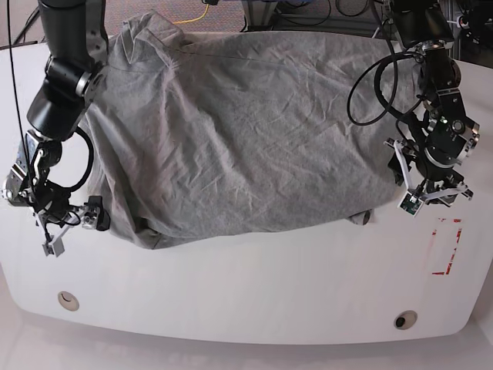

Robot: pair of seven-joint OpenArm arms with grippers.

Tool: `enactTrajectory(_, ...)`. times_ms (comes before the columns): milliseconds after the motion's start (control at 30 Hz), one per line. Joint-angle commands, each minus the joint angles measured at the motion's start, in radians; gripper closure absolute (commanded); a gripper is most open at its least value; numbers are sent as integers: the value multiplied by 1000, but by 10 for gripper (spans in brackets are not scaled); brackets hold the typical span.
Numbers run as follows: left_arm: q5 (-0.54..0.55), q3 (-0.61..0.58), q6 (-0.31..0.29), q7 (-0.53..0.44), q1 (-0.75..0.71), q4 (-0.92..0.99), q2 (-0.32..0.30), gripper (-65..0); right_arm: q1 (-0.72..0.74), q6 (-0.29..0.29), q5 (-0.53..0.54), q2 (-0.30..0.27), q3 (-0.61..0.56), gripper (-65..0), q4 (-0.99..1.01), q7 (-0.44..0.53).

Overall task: Layout the t-shirt on the table in an organized manner, then fold the t-shirt properly
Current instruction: 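Move the left gripper to the shirt hem corner and grasp it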

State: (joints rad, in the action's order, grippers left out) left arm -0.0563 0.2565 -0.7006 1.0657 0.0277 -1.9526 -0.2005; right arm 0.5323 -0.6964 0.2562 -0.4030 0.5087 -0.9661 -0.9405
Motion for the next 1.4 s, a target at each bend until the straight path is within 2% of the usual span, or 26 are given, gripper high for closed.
enactTrajectory(0,2,4,2,-15,15,-17,-9,-367,68,-2,-19,-38,1,-650,94,74)
enactTrajectory(333,2,5,2,-15,13,-17,-12,-367,127,-2,-153,-41,3,-650,302,268)
enactTrajectory(633,2,7,2,-15,10,-17,-14,-367,102,-2,-165,-37,3,-645,313,294)
enactTrajectory(800,2,7,2,-15,10,-17,-14,-367,91,-2,-160,-33,3,-526,313,298)
enactTrajectory(933,2,7,2,-15,10,-17,-14,-367,81,-2,-163,-9,5,-430,313,300)
enactTrajectory(1233,2,8,2,-15,10,-17,-15,-367,65,-2,-159,3,5,-323,312,300)
enactTrajectory(1367,2,8,2,-15,10,-17,-32,-367,64,-2,-163,26,3,-195,312,300)
